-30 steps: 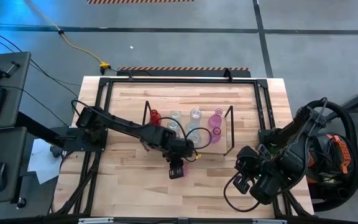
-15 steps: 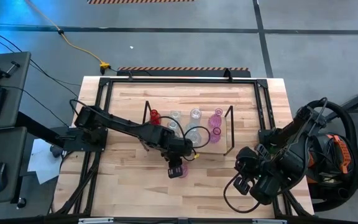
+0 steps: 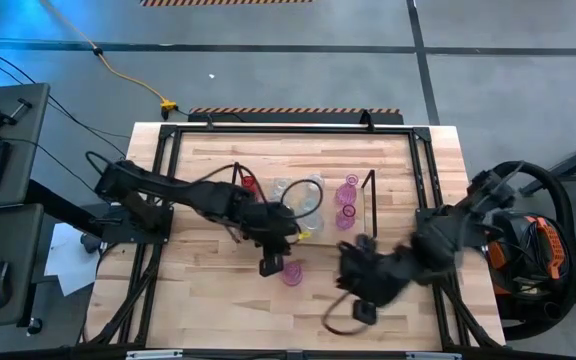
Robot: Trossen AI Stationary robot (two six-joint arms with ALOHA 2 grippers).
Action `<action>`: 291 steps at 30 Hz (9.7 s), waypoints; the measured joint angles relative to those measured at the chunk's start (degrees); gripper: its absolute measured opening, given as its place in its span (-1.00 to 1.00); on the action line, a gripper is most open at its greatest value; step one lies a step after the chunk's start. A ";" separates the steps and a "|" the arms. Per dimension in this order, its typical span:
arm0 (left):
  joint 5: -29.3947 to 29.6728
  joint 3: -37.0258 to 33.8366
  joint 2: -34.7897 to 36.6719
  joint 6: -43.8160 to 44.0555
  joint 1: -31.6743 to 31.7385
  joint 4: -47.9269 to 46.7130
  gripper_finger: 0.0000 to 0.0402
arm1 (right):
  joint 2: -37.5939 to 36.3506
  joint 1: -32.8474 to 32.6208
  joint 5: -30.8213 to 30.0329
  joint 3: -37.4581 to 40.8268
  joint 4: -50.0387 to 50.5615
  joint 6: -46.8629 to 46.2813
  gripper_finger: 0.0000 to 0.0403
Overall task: Sort vases onto shelf
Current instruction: Put the transparent vase aligned with the other transparent vase on the shelf
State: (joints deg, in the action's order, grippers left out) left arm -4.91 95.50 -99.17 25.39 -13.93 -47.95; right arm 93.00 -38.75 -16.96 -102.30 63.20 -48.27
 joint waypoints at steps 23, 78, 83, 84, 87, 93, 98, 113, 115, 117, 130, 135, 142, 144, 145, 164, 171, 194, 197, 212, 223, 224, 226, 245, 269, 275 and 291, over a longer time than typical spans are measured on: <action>51.58 -0.04 27.53 33.38 -12.33 -40.32 -0.70 | 16.50 19.06 21.71 0.00 -12.16 36.42 -0.22; 55.06 -0.07 26.22 37.54 -16.98 -41.80 -0.70 | 22.61 21.93 24.64 0.04 -11.90 31.36 -0.20; 55.04 -0.07 26.21 37.56 -16.98 -41.80 -0.70 | 22.61 22.26 24.66 0.04 -12.00 31.22 -0.19; 55.05 -0.07 26.21 37.56 -16.98 -41.78 -0.70 | 22.61 22.26 24.66 0.04 -12.03 31.34 -0.19; 55.05 -0.07 26.22 37.54 -16.98 -41.78 -0.70 | 22.61 22.27 24.64 0.04 -12.22 31.66 -0.15; 55.16 -0.07 26.22 37.53 -16.98 -41.78 -0.70 | 22.61 22.26 23.42 0.04 -12.52 31.62 -0.07; 55.19 -0.07 26.22 37.52 -16.98 -41.76 -0.70 | 23.13 22.26 21.89 -0.02 -12.42 31.33 -0.05; 55.02 -0.07 26.20 37.39 -16.96 -41.82 -0.70 | 25.96 22.15 23.53 -0.20 -14.40 27.71 -0.05; 55.02 -0.07 26.22 37.39 -16.96 -41.82 -0.70 | 25.98 22.14 23.53 -0.17 -14.39 27.45 -0.06; 54.99 -0.07 26.21 37.39 -16.96 -41.82 -0.70 | 26.00 22.03 23.49 -0.17 -14.25 27.31 -0.10; 54.97 -0.07 26.20 36.86 -16.96 -41.93 -0.70 | 24.92 21.66 23.99 -0.01 -11.12 23.34 -0.35; 54.97 -0.07 26.22 36.81 -16.96 -41.96 -0.70 | 23.91 20.87 24.07 0.15 -7.54 21.21 -0.36; 54.97 -0.07 26.22 34.68 -16.96 -41.96 -0.70 | 24.00 19.33 23.50 0.26 -8.95 18.71 -0.36; 54.97 -0.07 26.22 33.97 -16.96 -41.98 -0.70 | 24.01 19.36 23.65 0.26 -10.19 17.60 -0.36; 54.99 -0.07 26.21 33.96 -16.96 -41.98 -0.70 | 24.01 19.42 23.55 0.26 -10.86 17.13 -0.36; 54.36 -0.07 26.21 26.64 -16.98 -42.04 -0.70 | 23.86 20.59 23.38 -0.72 -14.16 8.17 -0.35; 54.34 -0.07 26.20 23.74 -16.97 -42.06 -0.70 | 23.79 20.60 22.80 -0.76 -14.21 5.70 -0.35; 51.52 -0.07 26.22 18.69 -16.97 -42.06 -0.70 | 23.71 19.84 22.70 -0.81 -8.09 3.24 -0.35; 51.52 -0.07 26.22 18.36 -16.98 -42.06 -0.70 | 23.27 18.76 22.62 -0.81 -8.20 3.26 -0.35; 51.24 -0.07 26.90 18.30 -16.98 -42.08 -0.70 | 21.52 18.21 16.29 -0.85 -15.66 14.99 -0.35; 50.86 -0.04 26.87 19.51 -16.98 -42.06 -0.70 | 21.85 20.08 19.42 -0.85 -15.49 17.31 -0.35; 50.86 -0.04 26.87 19.51 -16.98 -42.06 -0.70 | 21.85 20.08 19.46 -0.85 -15.72 17.31 -0.35; 50.86 -0.04 26.87 19.52 -16.97 -42.06 -0.70 | 21.80 19.81 19.12 -0.85 -15.96 17.29 -0.35; 50.89 -0.04 26.87 19.53 -16.96 -42.06 -0.70 | 24.54 19.67 20.49 -1.04 -16.52 17.70 -0.35; 50.89 -0.04 26.87 19.53 -16.97 -41.98 -0.70 | 24.60 19.86 13.80 -1.01 -5.03 12.19 -0.35; 50.89 -0.04 26.87 19.51 -16.98 -41.98 -0.70 | 24.58 19.12 15.30 -0.96 -4.16 9.98 -0.35; 50.89 -0.07 26.87 19.36 -16.98 -42.04 -0.70 | 24.49 15.98 16.53 -0.92 5.87 5.44 -0.57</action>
State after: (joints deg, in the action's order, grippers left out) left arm 45.98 95.44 -72.29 44.75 -30.92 -90.00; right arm 117.49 -22.77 -0.43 -103.22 69.07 -42.83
